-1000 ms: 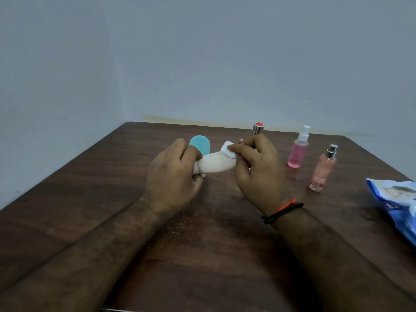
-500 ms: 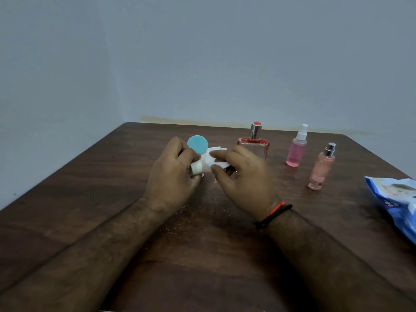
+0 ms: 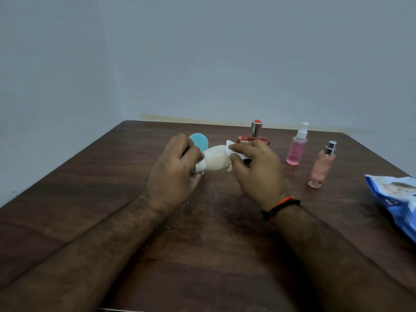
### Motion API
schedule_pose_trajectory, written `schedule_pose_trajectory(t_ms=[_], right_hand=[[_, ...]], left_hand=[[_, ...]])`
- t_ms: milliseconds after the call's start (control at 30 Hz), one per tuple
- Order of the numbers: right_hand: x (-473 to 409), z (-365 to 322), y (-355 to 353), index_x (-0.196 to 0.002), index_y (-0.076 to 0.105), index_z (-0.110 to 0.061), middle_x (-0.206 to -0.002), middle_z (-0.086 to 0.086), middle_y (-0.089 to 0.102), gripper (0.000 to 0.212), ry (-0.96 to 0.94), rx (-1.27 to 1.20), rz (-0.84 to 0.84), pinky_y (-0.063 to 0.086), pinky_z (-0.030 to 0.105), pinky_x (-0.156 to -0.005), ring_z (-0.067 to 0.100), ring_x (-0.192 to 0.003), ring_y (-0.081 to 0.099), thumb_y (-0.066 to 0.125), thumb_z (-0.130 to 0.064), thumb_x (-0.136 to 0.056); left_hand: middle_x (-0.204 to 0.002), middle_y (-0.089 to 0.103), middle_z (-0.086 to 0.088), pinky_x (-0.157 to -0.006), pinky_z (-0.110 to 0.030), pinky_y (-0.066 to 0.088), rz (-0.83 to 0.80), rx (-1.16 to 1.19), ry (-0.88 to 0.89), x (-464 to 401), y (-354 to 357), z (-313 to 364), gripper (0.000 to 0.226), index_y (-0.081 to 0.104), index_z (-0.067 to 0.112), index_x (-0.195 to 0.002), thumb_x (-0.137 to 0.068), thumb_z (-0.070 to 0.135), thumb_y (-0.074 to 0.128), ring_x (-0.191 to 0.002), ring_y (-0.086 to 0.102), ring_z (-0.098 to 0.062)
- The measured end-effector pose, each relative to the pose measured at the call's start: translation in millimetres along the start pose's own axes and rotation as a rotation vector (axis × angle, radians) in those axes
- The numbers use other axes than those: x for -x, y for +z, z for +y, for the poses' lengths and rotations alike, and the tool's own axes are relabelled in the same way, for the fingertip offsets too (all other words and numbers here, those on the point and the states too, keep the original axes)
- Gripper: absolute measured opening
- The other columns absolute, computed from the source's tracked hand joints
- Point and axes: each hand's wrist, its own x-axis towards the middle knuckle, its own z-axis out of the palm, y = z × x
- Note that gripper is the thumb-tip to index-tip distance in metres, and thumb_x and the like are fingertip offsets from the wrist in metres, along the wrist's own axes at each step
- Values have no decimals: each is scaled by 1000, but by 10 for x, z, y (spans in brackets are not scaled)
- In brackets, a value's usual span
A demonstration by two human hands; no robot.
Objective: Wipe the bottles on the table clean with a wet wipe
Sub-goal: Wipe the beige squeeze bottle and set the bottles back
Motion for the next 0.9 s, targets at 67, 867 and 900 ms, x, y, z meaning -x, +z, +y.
schedule_pose_trajectory(t_ms=[67, 867, 900], right_hand=[[40, -72, 38, -111, 74, -12, -90, 2, 60, 23, -82, -31, -76, 35, 2, -67, 0, -76, 48, 68, -13, -89], [47, -120, -12, -105, 75, -15, -95, -3, 66, 20, -193, -269, -172, 48, 13, -72, 4, -85, 61, 67, -6, -90], [39, -100, -17, -105, 75, -15, -94, -5, 65, 19, -188, -251, -174, 45, 10, -71, 2, -84, 60, 67, -7, -90]], left_hand=[[-84, 54, -14, -58, -29, 45, -1, -1, 64, 6, 11, -15, 22, 63, -2, -80, -65, -7, 79, -76, 48, -20], [-83, 58, -11, -62, -26, 33, -9, -193, 438, 8, -26, 12, 26, 68, 3, -82, -100, 9, 50, -83, 44, -20], [-82, 58, -11, -61, -27, 35, -6, -202, 445, 6, -18, 7, 22, 69, 3, -83, -98, 7, 54, -83, 44, -21]])
